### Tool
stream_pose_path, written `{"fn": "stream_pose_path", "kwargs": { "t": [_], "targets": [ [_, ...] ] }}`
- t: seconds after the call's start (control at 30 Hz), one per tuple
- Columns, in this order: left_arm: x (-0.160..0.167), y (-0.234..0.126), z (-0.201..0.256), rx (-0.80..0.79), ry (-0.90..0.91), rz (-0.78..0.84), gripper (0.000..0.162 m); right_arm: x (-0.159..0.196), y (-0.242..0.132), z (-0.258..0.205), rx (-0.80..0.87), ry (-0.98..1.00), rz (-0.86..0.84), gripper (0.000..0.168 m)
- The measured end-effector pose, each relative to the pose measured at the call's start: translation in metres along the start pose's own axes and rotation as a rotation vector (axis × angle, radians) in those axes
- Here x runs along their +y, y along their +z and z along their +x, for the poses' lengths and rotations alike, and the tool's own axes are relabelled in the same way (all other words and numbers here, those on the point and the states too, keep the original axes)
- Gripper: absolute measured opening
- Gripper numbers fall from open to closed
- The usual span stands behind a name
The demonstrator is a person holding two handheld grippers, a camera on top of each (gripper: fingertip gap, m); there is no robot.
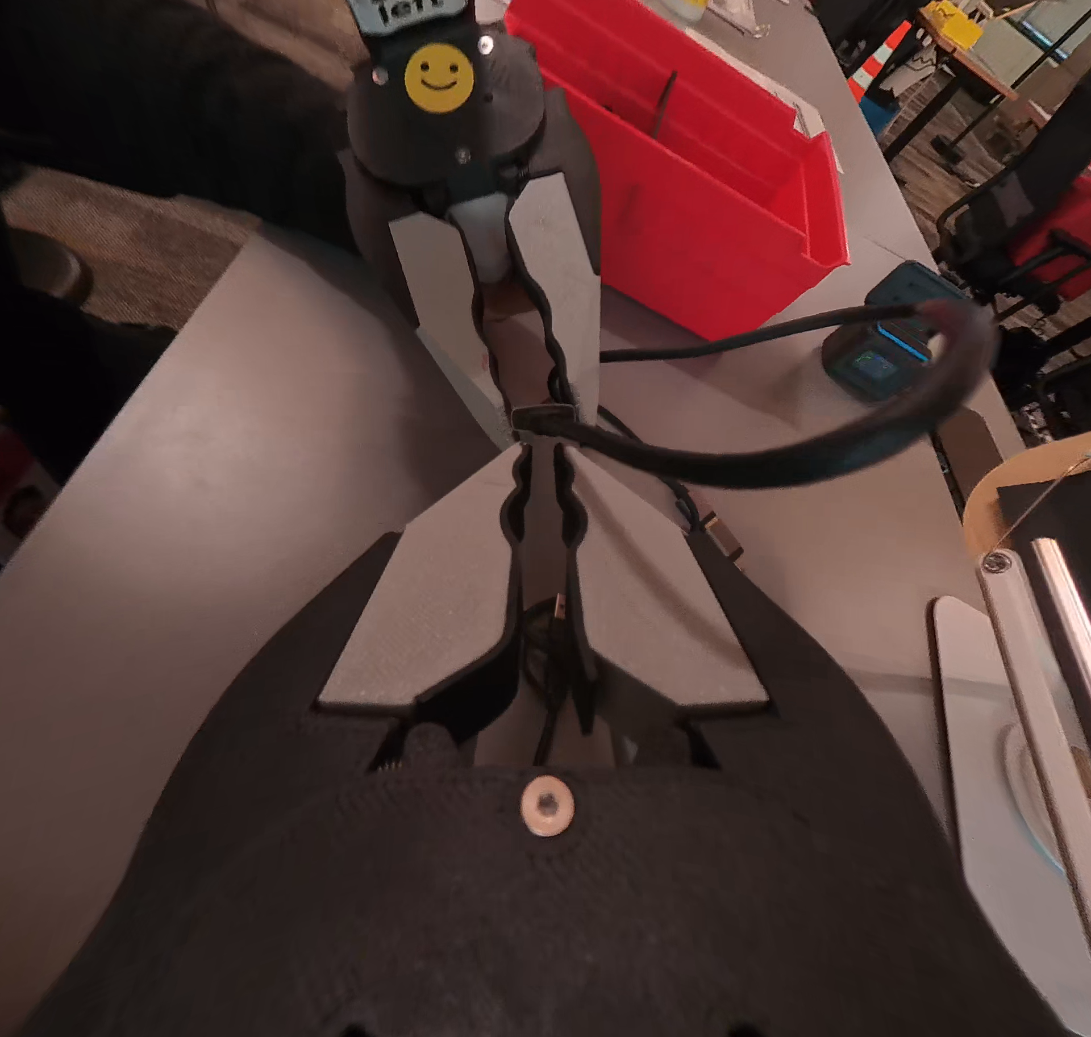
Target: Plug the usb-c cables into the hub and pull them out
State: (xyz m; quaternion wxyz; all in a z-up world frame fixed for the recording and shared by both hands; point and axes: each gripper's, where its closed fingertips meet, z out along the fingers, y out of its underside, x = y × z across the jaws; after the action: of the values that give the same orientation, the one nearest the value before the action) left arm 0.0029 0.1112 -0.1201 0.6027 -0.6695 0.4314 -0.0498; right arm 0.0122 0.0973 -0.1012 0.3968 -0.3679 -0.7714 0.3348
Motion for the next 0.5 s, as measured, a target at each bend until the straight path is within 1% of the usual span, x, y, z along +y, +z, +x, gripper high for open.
{"fn": "stream_pose_path", "kwargs": {
  "t": [0.07, 0.13, 0.17, 0.23, 0.3, 0.37, 0.5],
  "targets": [
    [0.002, -0.001, -0.003, -0.011, -0.001, -0.006, 0.021, 0.002, 0.0, -0.001, 0.003, -0.007, -0.018, 0.012],
    [0.002, -0.001, -0.003, -0.01, -0.005, -0.004, 0.021, -0.003, -0.005, 0.003, 0.014, 0.018, 0.019, 0.02],
    [0.002, -0.001, -0.003, -0.012, 0.001, -0.005, 0.021, -0.009, -0.008, 0.004, 0.015, 0.036, 0.05, 0.02],
    [0.003, -0.001, -0.001, -0.012, 0.015, -0.013, 0.021, -0.023, -0.014, 0.005, 0.007, 0.069, 0.136, 0.02],
    [0.003, 0.001, 0.0, -0.013, 0.025, -0.018, 0.021, -0.028, -0.015, 0.005, -0.001, 0.086, 0.168, 0.015],
    [0.003, 0.001, 0.0, -0.015, 0.022, -0.017, 0.021, -0.025, -0.014, 0.003, -0.007, 0.074, 0.152, 0.003],
    [0.001, 0.0, -0.001, -0.016, 0.009, -0.007, 0.021, -0.022, -0.011, 0.002, -0.007, 0.068, 0.133, 0.003]
  ]
}}
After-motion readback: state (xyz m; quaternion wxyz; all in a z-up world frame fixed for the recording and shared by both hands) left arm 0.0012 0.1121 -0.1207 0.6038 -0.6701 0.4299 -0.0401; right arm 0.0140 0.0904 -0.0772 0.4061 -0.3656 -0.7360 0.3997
